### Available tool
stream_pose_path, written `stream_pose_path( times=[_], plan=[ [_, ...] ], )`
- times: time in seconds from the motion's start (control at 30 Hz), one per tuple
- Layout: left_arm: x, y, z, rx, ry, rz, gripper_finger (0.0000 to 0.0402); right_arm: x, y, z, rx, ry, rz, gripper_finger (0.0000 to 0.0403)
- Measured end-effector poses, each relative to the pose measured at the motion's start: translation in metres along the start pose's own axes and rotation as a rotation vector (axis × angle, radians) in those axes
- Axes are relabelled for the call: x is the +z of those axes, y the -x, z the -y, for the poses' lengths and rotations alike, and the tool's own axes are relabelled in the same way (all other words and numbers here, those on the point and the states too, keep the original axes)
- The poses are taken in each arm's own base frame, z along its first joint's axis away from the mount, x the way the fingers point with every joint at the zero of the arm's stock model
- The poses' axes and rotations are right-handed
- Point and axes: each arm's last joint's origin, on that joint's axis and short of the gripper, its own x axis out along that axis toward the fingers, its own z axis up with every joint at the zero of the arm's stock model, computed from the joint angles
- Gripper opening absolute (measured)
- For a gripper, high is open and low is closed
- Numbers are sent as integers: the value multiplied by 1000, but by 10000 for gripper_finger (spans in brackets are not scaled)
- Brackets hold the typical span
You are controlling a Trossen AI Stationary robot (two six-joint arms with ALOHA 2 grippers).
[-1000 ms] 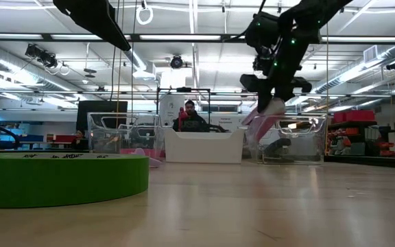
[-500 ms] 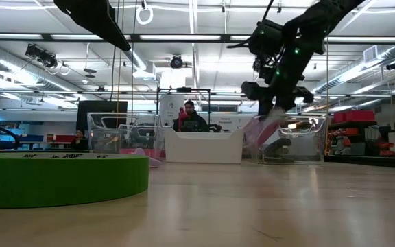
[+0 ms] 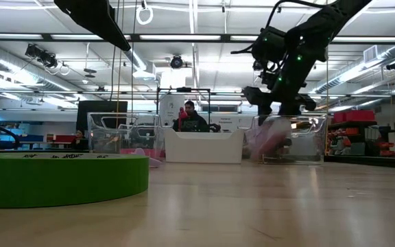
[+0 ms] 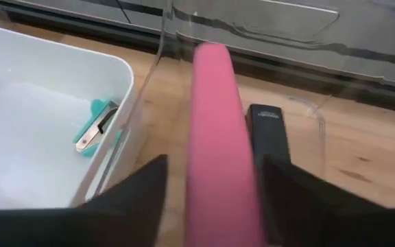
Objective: Pick and place Stapler, Stapler remover, tape
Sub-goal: Put the pink stapler into the right transparent bin, then put the purple staple remover into the white bin
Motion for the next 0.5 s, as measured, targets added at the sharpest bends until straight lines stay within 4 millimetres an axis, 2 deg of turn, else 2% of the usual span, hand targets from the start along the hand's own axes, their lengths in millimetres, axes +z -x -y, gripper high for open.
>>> stream_pose_path(
  times=[0.1,0.2,0.3,0.5],
  plan=[
    [0,0,0,0,0,0,211,1,0,-1,9,-8,12,296],
    [0,0,0,0,0,0,211,3,0,-2,22,9,27,308],
    [0,0,0,0,0,0,211,7,0,-5,48,32,64,296],
    [0,0,0,0,0,0,211,17,4,-15,194,81,129,241]
  ],
)
